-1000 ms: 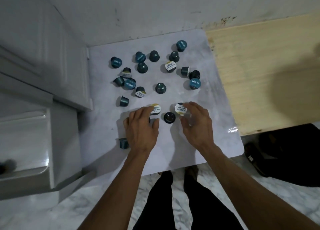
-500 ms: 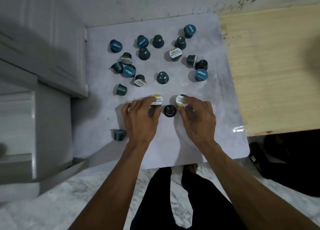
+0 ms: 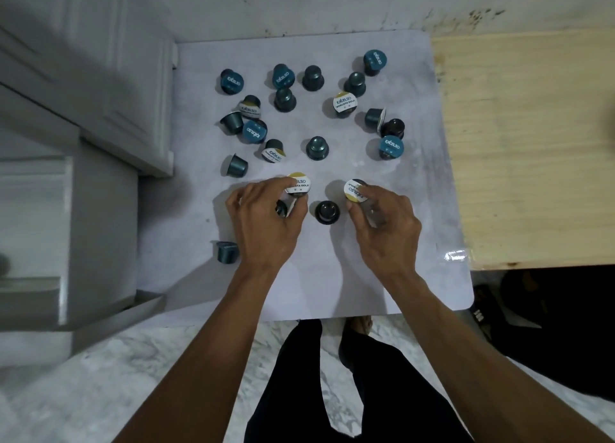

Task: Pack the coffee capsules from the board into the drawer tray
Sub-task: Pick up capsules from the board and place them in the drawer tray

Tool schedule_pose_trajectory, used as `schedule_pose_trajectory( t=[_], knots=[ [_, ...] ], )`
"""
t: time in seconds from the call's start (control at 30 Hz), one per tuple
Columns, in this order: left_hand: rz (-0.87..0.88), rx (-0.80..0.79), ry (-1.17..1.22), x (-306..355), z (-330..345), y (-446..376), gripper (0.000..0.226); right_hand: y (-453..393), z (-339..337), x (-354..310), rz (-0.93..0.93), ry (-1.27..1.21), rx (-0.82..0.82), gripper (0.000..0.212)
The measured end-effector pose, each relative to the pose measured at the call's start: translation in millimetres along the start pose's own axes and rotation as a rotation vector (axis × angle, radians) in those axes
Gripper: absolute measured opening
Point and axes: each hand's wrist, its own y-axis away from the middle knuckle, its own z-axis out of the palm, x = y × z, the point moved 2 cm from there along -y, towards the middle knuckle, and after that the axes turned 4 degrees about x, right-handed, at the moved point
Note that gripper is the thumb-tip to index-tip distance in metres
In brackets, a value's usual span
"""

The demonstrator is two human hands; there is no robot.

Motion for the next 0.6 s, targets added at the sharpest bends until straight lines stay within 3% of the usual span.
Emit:
schedule_pose_trajectory(
  t=[0.17,0.6],
  knots=[
    [-0.038,0.07,0.174,21.3,-25.7,-5.2,0.022,-14.5,-19.7,-24.5,-0.009,-0.065,0.021,0.027],
    [-0.024,0.317,0.166,90.3,-181.0,1.8,0.028,-27.0,-75.2,-158.8,-0.203,-0.369,-0.034,0.023]
  ],
)
